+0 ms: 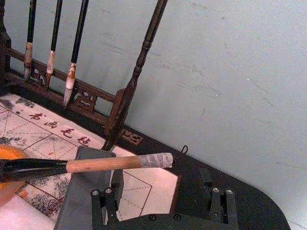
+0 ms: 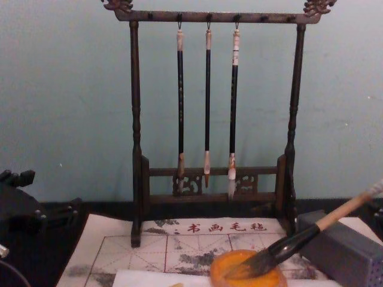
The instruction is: Pick up the brush from the inkstone, write on the paper, then place the brush back to its original position.
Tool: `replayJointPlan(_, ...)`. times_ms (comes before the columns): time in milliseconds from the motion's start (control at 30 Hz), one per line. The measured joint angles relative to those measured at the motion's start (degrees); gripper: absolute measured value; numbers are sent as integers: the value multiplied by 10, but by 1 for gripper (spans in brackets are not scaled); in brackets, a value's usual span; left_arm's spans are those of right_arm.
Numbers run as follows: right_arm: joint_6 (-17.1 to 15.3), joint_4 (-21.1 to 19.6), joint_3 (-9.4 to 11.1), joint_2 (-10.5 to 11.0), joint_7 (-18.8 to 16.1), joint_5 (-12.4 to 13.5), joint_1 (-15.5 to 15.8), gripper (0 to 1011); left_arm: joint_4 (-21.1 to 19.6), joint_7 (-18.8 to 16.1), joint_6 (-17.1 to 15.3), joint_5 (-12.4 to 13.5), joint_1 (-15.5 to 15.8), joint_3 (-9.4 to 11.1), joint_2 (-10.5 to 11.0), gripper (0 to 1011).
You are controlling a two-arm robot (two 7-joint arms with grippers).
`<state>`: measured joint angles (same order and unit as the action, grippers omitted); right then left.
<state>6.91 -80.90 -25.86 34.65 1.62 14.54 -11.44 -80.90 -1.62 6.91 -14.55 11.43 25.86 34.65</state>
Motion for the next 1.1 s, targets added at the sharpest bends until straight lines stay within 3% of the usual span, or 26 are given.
replayJointPlan(1100, 0, 0, 0, 0, 0, 0, 0, 1000, 0, 0, 0, 0, 0, 0, 0, 1001)
